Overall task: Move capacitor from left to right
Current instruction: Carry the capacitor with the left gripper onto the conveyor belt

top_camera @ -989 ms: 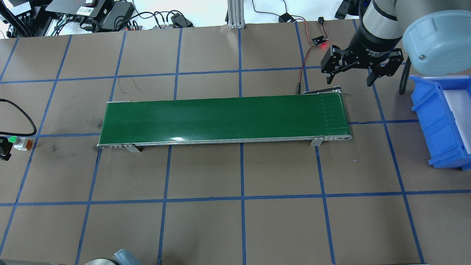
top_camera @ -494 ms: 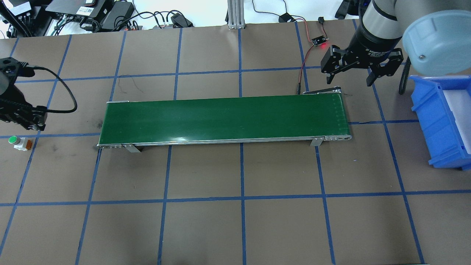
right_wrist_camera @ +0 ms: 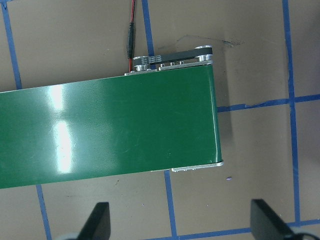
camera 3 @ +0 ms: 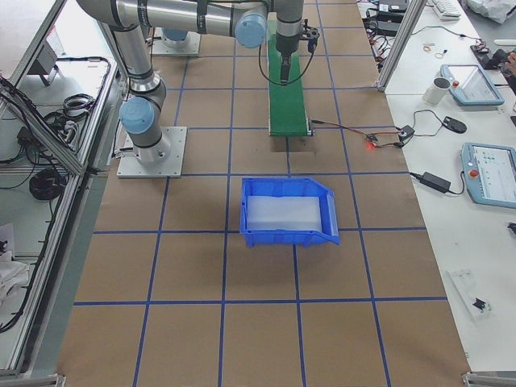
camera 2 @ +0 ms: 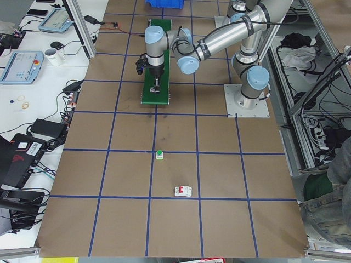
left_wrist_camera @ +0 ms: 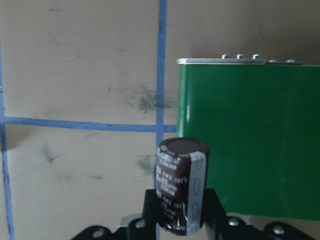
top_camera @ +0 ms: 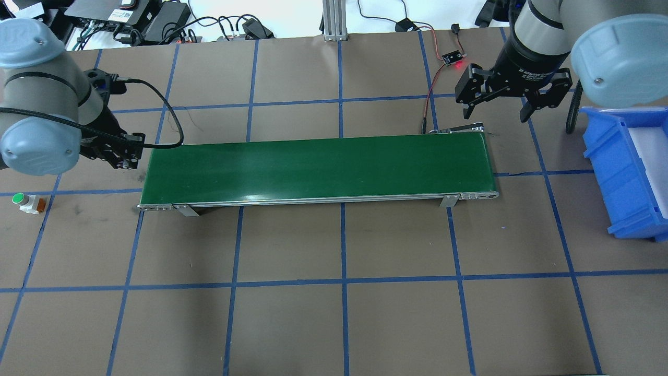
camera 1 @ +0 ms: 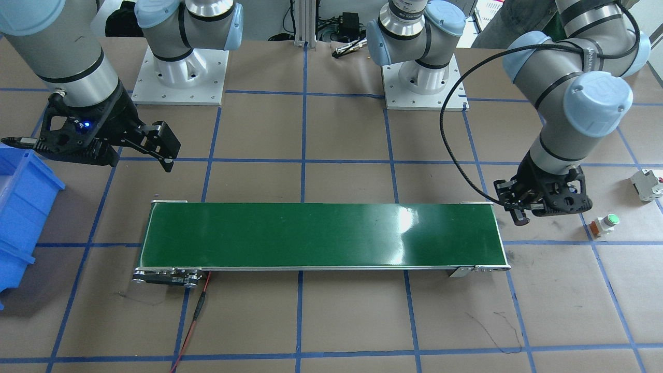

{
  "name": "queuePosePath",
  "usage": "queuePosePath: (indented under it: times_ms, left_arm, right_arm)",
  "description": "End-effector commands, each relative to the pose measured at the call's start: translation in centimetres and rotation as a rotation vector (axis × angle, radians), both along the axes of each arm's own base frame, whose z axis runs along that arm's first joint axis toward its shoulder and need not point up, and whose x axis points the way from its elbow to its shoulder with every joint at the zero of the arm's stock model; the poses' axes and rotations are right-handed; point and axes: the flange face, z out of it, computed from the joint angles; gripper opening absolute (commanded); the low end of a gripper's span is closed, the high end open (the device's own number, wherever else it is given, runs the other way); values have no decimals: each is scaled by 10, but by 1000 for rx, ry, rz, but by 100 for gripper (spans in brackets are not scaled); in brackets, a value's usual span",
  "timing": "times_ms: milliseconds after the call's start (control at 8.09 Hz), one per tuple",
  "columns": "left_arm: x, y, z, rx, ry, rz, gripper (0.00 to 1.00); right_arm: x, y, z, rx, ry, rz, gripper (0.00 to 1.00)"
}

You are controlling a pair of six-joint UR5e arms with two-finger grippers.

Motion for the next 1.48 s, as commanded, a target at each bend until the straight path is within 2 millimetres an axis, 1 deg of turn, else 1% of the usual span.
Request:
queuePosePath:
  times_ms: [0,247,371,494,618,865,989,1236,1360]
  left_arm:
    - [-41,-12,-27,10,63,16,25]
    - [-57,-7,-34,57,134,3,25]
    - [-61,-7,-39,71,141,0,25]
    - [-69,-9,-52,96,162,-7,25]
    - [-74,-11,-60,110,163,-15,25]
    - [-76,-15,-74,127,163,6,27]
    - [-77,-15,-75,127,164,4,30]
    - [-77,-17,-74,113,165,3,48]
    - [-77,-17,-74,113,165,0,62]
  right_arm:
    - [-1,0,0,-2,0,-1,100]
    - [-1,0,0,-3,0,-1,100]
    - [-1,0,0,-3,0,-1,100]
    - [-1,0,0,-3,0,-1,100]
    - [-1,0,0,-3,0,-1,100]
    - [-1,-2,-3,1,-2,-1,100]
    - [-1,-3,-3,3,-2,-1,100]
    - [-1,-3,-3,3,-2,-1,100]
    - [-1,-3,-3,3,-2,-1,100]
